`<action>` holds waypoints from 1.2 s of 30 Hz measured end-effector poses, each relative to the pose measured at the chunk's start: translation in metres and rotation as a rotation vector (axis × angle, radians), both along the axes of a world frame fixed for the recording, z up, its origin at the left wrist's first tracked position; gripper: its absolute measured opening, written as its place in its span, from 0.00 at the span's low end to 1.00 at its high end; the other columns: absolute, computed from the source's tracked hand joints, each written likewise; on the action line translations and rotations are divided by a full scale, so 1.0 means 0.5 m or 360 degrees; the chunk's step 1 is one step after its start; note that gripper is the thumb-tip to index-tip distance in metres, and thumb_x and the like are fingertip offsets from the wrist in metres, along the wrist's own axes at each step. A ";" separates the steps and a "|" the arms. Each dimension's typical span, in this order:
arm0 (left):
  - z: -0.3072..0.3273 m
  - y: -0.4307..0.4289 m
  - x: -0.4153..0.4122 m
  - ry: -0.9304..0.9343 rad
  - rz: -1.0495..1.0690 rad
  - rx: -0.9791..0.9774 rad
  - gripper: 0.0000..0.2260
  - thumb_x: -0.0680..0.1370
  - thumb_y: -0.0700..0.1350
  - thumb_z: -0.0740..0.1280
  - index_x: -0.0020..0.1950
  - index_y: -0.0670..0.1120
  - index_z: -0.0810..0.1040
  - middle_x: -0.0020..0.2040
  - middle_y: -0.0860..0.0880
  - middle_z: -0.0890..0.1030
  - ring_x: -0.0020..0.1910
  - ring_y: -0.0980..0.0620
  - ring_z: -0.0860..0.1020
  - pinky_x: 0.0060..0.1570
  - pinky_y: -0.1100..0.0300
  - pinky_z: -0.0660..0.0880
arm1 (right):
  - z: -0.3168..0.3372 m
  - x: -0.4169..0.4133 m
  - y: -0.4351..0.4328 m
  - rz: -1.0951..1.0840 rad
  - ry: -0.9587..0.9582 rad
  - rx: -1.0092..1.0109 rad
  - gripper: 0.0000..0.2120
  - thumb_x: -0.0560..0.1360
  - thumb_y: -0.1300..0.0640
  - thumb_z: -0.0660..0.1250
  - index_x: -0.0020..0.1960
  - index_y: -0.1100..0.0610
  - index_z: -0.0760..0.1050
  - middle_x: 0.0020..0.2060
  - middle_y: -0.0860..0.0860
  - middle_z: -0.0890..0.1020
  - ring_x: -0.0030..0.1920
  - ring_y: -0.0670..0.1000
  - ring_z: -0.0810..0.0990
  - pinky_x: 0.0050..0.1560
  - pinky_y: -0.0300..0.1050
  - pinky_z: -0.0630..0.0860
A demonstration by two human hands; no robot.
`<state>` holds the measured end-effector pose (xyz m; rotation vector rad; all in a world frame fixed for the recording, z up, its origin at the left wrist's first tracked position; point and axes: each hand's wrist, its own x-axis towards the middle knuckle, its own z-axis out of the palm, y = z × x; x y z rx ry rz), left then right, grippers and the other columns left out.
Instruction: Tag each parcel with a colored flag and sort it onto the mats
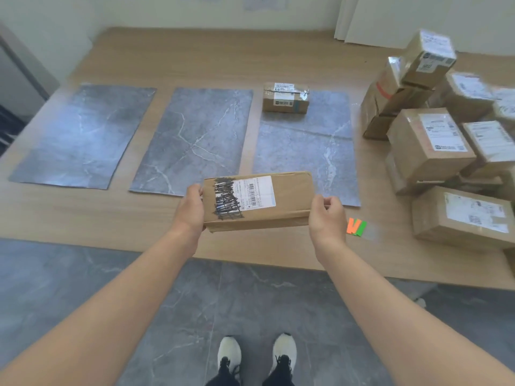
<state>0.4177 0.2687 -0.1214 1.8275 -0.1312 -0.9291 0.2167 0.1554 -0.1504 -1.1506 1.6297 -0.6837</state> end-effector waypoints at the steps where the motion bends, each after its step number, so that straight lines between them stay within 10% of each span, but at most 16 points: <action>1: -0.014 0.007 0.004 0.0015 0.0022 0.0004 0.16 0.82 0.55 0.52 0.45 0.52 0.77 0.43 0.50 0.80 0.44 0.48 0.76 0.47 0.53 0.71 | -0.011 0.001 0.006 0.0025 0.0013 0.0023 0.09 0.80 0.51 0.59 0.48 0.56 0.72 0.40 0.47 0.76 0.38 0.49 0.73 0.36 0.46 0.68; 19: -0.162 0.068 0.110 0.0134 0.0026 0.0118 0.18 0.84 0.54 0.51 0.62 0.50 0.78 0.47 0.52 0.81 0.43 0.52 0.78 0.44 0.58 0.73 | -0.155 0.082 0.097 -0.0012 0.0146 0.0096 0.08 0.79 0.52 0.60 0.46 0.55 0.73 0.41 0.47 0.78 0.40 0.48 0.75 0.38 0.44 0.68; 32: -0.115 0.030 0.077 -0.0365 -0.0005 0.0184 0.13 0.81 0.52 0.54 0.37 0.51 0.66 0.40 0.53 0.72 0.41 0.49 0.69 0.42 0.53 0.66 | -0.190 0.074 0.095 -0.0180 0.0151 -0.0003 0.06 0.79 0.53 0.61 0.48 0.54 0.74 0.48 0.51 0.81 0.48 0.53 0.78 0.47 0.45 0.69; 36: -0.077 -0.024 0.032 -0.0330 -0.0157 -0.0042 0.23 0.79 0.56 0.55 0.69 0.49 0.76 0.65 0.55 0.77 0.64 0.56 0.74 0.65 0.59 0.69 | -0.184 0.039 0.071 -0.0248 0.0087 -0.0059 0.04 0.79 0.55 0.62 0.49 0.53 0.76 0.47 0.49 0.82 0.48 0.50 0.79 0.48 0.44 0.70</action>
